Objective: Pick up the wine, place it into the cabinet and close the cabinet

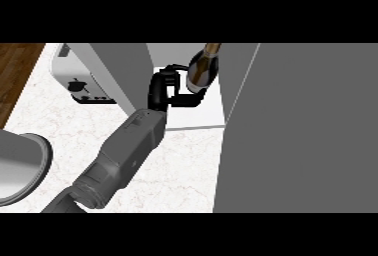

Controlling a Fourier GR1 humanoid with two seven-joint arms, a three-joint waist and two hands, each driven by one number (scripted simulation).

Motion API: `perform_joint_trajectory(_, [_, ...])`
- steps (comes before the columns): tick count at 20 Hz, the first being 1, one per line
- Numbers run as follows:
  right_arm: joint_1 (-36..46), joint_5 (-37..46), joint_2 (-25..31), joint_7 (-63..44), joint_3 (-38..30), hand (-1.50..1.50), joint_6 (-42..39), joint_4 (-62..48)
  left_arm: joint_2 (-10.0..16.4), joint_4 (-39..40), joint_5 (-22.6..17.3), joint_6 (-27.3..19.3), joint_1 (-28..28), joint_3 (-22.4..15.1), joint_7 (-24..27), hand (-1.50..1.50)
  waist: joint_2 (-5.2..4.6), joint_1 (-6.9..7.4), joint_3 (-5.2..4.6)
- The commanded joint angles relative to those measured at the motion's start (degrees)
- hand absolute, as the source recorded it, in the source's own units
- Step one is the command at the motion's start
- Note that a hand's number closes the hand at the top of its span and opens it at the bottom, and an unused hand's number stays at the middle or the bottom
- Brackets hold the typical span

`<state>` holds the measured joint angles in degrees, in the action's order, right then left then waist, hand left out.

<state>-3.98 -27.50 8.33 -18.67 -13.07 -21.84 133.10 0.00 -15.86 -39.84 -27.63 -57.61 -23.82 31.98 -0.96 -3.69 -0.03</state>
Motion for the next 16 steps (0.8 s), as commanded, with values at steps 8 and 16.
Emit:
perform_joint_trajectory(8, [-0.11, -0.15, -0.69, 0.02, 1.31, -1.5, -0.17, 2.24, 0.0, 4.34, -1.3, 0.15, 3.84, -1.8, 4.09, 1.5, -0.53, -2.3, -0.08])
perform_joint_trajectory(16, [4.06, 1.41, -1.1, -1.08, 2.72, -1.5, 2.2, -0.55, 0.0, 5.95, -1.6, 0.83, 2.94, -1.47, 8.74, 1.5, -0.84, -1.74, -0.13])
